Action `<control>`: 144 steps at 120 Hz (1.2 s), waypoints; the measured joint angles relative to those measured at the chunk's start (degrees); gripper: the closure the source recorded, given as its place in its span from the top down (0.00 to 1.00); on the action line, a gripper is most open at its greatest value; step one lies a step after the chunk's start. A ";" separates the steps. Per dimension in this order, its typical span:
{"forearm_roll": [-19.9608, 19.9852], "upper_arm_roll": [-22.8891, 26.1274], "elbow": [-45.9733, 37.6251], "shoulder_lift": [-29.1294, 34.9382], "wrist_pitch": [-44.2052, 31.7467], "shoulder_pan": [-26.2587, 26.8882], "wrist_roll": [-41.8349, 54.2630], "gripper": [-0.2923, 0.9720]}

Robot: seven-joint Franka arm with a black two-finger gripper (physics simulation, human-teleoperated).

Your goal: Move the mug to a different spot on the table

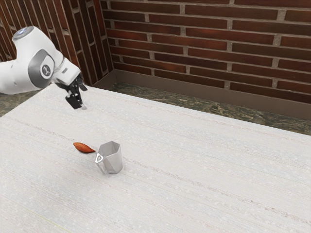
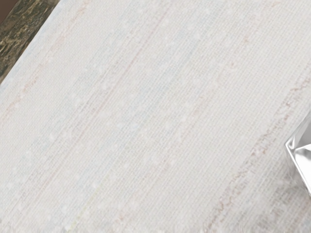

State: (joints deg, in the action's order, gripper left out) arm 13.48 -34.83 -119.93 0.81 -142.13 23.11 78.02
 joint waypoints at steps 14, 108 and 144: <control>-10.62 2.50 9.17 0.90 13.46 -3.05 -10.32 0.77; -16.49 9.86 19.80 2.39 45.76 1.68 -60.56 0.77; -16.51 9.62 19.71 2.56 47.61 3.19 -68.10 0.77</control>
State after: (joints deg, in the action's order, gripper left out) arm -3.02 -25.21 -100.22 3.37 -94.51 26.30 9.92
